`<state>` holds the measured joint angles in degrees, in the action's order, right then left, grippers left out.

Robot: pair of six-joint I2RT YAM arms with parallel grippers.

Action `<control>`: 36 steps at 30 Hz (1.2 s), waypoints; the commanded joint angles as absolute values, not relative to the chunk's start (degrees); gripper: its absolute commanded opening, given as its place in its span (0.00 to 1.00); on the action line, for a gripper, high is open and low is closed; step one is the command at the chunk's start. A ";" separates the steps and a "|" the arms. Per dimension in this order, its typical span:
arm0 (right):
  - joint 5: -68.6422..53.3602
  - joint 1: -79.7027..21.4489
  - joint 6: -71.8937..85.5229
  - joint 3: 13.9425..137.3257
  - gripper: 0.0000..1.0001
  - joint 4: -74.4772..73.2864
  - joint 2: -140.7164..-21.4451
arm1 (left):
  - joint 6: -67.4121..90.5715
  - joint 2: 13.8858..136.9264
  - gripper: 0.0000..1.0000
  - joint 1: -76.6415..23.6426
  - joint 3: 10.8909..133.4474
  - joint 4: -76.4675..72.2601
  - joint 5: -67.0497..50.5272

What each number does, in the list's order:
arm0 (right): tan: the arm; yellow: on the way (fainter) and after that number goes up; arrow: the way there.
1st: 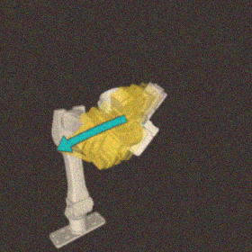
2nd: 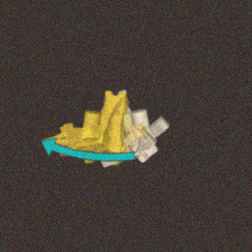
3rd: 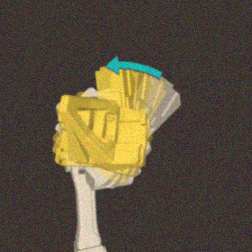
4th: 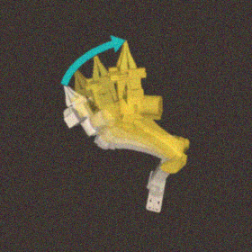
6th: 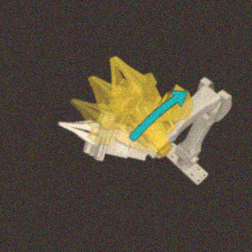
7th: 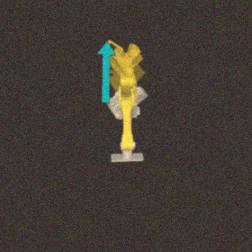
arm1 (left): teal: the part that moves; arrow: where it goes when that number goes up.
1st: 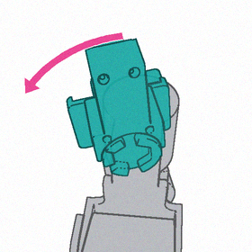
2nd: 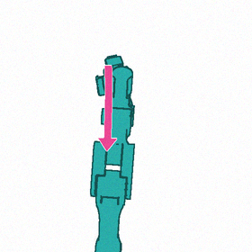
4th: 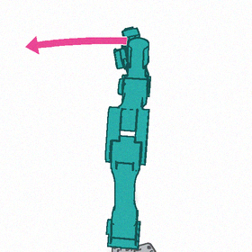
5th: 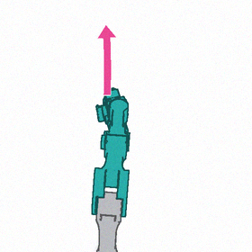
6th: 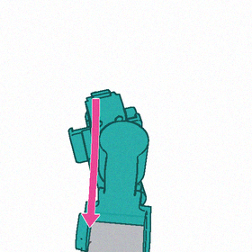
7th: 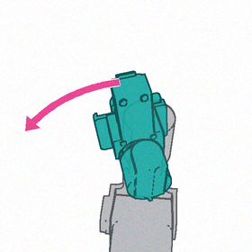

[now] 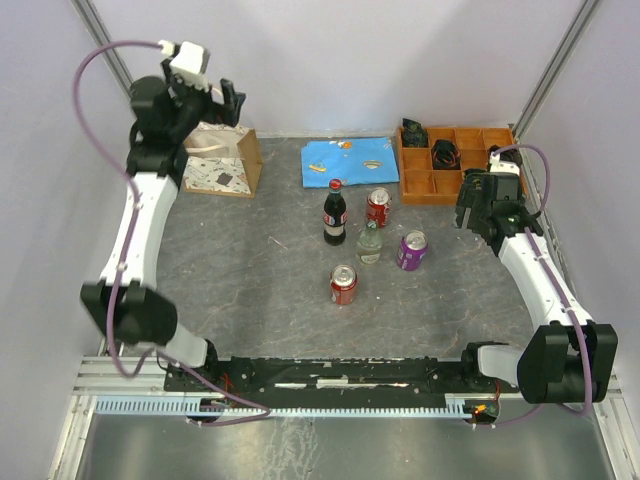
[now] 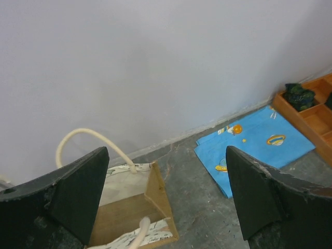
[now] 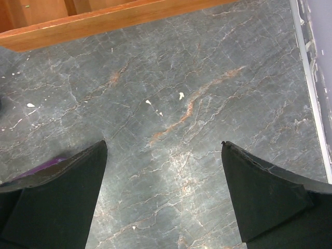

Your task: Place the beverage into the canvas bag

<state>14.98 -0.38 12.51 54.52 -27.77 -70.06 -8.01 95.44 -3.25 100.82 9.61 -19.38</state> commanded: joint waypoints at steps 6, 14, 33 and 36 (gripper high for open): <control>14.33 -0.62 10.90 53.71 0.99 -29.80 -63.73 | -13.95 114.12 0.99 -4.88 122.09 25.87 -16.07; 14.92 -0.59 10.28 53.04 0.99 -31.90 -62.11 | -12.97 121.88 0.99 -9.49 126.79 29.45 -1.03; 15.82 -0.62 9.65 52.98 0.99 -32.46 -62.12 | -8.74 121.02 0.99 -9.20 116.91 30.24 11.91; 15.95 -0.62 9.76 53.35 0.99 -32.52 -62.27 | -8.56 122.92 1.00 -9.17 116.21 30.57 11.39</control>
<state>15.42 -0.38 9.98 52.56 -33.47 -62.06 -10.07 121.91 -8.73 115.85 32.47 10.79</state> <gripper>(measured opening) 0.991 0.994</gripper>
